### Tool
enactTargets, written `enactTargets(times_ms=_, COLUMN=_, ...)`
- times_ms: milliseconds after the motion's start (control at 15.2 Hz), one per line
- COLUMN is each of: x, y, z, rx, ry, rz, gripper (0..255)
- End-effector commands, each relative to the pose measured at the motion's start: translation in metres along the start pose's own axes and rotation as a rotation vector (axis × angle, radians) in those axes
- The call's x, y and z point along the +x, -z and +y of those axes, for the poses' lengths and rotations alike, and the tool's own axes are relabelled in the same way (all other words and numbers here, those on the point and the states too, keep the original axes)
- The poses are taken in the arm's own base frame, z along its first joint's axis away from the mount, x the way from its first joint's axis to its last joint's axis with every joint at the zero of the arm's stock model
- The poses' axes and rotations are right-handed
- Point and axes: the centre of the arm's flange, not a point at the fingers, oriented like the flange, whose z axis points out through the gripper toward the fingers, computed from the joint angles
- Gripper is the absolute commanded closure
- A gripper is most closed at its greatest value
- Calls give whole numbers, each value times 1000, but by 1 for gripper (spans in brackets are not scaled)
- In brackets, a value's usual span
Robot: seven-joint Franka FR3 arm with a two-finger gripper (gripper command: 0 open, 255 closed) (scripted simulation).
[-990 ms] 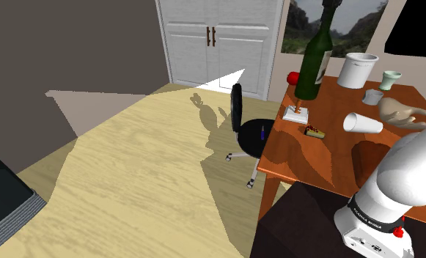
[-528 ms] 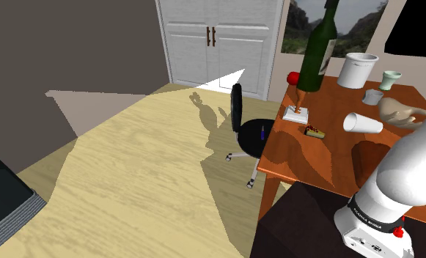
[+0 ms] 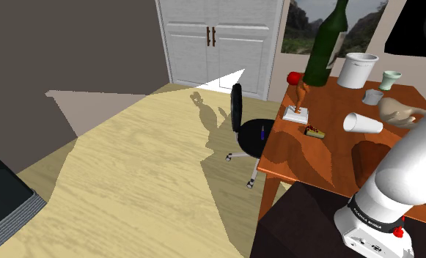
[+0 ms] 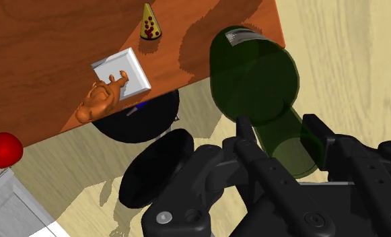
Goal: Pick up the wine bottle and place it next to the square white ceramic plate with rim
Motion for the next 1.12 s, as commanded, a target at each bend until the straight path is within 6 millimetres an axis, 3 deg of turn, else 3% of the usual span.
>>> enactTargets(times_ms=0, x=-18, y=-10, z=12, rx=-1, ry=1, rz=0, gripper=255)
enactTargets(times_ms=1056, x=-184, y=-75, z=126, rx=-1, ry=1, rz=0, gripper=255)
